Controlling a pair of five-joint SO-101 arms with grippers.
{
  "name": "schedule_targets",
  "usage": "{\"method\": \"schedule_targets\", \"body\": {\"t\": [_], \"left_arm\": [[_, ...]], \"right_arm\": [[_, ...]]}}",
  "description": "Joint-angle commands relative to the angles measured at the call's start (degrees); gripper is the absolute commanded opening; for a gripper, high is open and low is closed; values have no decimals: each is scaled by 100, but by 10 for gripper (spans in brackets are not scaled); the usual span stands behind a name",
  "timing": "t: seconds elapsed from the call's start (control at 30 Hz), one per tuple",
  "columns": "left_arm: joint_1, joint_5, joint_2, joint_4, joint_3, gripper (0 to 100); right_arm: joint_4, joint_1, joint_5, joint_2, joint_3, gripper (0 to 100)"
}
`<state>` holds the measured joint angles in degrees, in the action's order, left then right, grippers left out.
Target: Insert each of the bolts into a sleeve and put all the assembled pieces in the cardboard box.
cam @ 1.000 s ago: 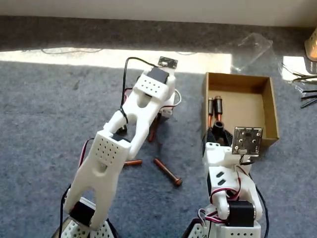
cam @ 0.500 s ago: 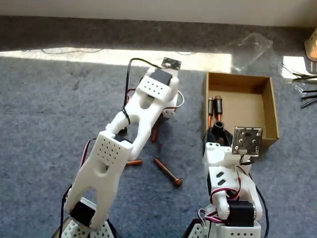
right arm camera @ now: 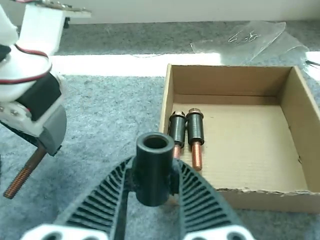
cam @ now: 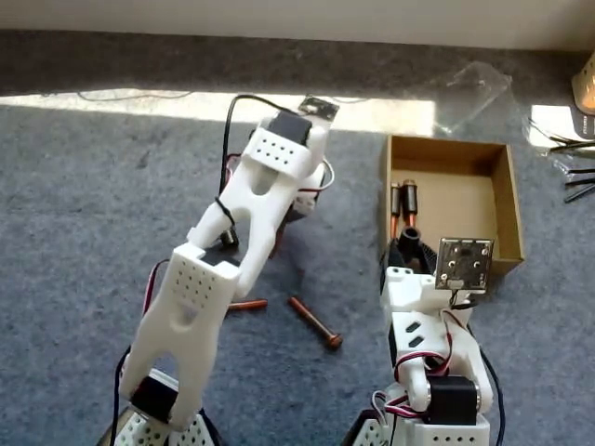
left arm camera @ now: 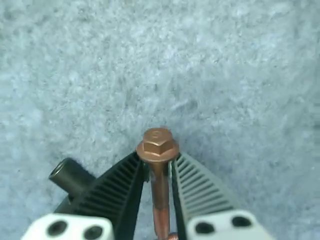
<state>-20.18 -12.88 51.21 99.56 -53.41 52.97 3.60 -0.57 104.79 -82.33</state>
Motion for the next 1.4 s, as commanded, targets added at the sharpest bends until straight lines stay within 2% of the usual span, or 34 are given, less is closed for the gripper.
{"method": "schedule_targets", "body": {"t": [0.0, 0.3, 0.53, 0.8, 1.0, 1.2, 1.37], "left_arm": [[40, 62, -1200, 79, 330, 4], [40, 79, -3002, 62, 1640, 4], [31, 738, -4189, 53, 2624, 4], [-4, 844, -5376, -35, 3574, 4], [-277, 844, -6536, -677, 4866, 4], [-259, 853, -7890, -1591, 6404, 4], [-259, 853, -8831, -2321, 7459, 4]], "right_arm": [[-207, -40, 44, 48, 22, 5], [-215, 136, 26, 48, 13, 5], [-207, 497, 18, 48, 4, 5], [-207, 954, 9, 48, -4, 5], [-505, 1200, 9, 40, -259, 5], [-1314, 1499, 9, 40, -769, 5], [-1464, 1824, 9, 40, -831, 5]]}}
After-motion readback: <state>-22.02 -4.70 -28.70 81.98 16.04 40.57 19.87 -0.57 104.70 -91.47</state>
